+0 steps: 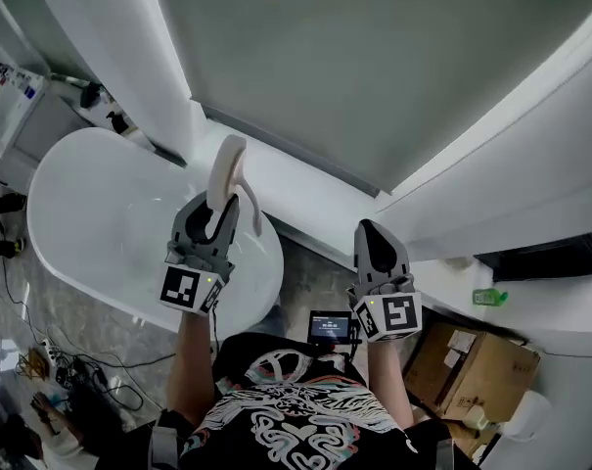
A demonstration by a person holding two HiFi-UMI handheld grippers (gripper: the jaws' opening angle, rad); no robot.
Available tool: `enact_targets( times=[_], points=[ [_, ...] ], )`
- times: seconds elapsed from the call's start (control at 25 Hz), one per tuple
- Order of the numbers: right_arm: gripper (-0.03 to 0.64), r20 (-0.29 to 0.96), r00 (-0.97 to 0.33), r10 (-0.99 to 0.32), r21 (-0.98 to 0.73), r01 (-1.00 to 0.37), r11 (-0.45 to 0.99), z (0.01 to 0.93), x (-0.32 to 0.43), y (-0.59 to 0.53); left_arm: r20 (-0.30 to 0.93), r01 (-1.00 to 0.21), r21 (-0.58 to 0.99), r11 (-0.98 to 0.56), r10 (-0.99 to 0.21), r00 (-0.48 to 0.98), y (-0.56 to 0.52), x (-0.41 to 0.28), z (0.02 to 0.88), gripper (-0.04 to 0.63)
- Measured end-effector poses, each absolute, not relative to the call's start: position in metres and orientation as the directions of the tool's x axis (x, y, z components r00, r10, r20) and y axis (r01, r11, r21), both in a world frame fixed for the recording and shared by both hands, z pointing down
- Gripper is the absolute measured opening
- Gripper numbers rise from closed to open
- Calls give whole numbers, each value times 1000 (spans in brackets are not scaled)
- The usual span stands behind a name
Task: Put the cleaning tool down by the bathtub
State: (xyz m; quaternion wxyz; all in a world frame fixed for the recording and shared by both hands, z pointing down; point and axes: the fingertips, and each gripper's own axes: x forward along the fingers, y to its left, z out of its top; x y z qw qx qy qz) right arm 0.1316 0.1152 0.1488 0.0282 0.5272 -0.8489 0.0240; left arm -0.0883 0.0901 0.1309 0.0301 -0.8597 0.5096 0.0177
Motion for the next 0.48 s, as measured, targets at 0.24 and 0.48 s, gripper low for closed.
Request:
enact_targets(
  times=[0.24, 0.48],
  points=[
    [29, 98, -443, -891, -13, -896, 444, 165, 122, 82, -15, -883, -17, -469, -883, 470, 51, -108, 151, 107],
    [29, 123, -429, -895, -50, -903, 427, 176, 118, 64, -5, -887, -21, -462, -887, 462, 28, -118, 158, 107]
  ],
)
